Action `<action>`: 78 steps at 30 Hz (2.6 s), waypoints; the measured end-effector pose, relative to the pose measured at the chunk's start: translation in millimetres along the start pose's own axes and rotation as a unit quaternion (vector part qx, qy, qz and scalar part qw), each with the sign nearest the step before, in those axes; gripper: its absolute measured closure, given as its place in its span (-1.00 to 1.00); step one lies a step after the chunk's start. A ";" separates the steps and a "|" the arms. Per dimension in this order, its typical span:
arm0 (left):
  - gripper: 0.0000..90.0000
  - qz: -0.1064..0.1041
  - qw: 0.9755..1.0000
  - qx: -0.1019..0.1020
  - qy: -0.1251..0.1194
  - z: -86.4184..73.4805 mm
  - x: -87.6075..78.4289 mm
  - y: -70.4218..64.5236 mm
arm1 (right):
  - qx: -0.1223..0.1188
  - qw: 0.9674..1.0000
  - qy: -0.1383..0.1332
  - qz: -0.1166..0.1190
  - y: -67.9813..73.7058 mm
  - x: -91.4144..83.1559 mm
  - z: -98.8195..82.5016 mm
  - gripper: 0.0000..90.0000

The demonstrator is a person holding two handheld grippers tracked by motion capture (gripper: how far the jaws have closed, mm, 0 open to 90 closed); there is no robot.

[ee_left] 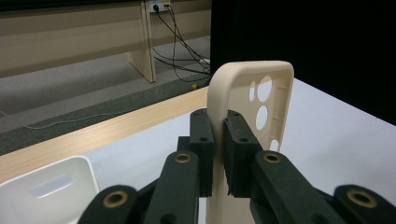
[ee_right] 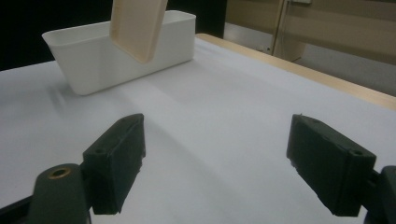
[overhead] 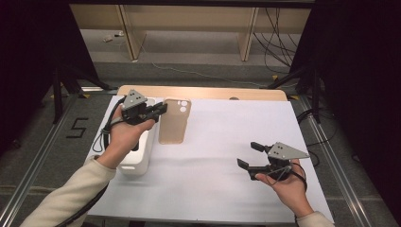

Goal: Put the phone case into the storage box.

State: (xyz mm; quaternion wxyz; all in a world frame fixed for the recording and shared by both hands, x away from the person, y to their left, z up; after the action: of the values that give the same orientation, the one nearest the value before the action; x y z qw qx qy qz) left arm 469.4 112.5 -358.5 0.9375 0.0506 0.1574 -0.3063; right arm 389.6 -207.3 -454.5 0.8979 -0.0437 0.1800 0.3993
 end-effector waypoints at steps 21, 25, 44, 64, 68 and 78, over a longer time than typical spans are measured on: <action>0.85 0.009 1.000 0.007 0.003 0.9 -5.7 11.2 | 0.009 1.000 -0.013 0.000 0.6 2.3 0.3 -0.54; 0.85 0.011 1.000 0.006 0.004 0.0 -6.1 13.1 | 0.004 1.000 -0.010 0.000 -0.3 2.5 -0.5 -0.54; 0.85 0.023 1.000 0.008 0.002 2.8 -10.6 24.4 | 0.019 1.000 -0.008 0.008 1.5 2.7 -1.5 -0.55; 0.85 0.032 0.999 0.007 -0.004 8.2 -16.1 33.6 | 0.005 1.000 -0.014 0.003 -1.4 3.3 -0.6 -0.55; 0.85 0.031 0.999 0.008 -0.006 9.4 -16.8 34.9 | 0.018 1.000 -0.010 0.010 1.2 3.4 -1.7 -0.55; 0.85 0.035 0.999 0.008 -0.008 12.7 -18.5 39.3 | 0.011 1.000 -0.003 0.002 -1.2 1.8 -2.0 -0.55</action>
State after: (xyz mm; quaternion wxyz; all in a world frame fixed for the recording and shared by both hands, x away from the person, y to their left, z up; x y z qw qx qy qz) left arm 481.8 152.1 -340.6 0.9482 0.0614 0.1458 -0.2753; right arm 391.1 -207.3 -457.1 0.8983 -0.0319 0.1814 0.3989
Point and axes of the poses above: each handheld gripper's, and its own axes: x roughly forward along the jaws, z roughly out of its top, y roughly to its left, the point moved 7 cm from there along x, roughly forward along the jaws, and after that the axes turned 4 degrees about x, right-handed, at the moved point
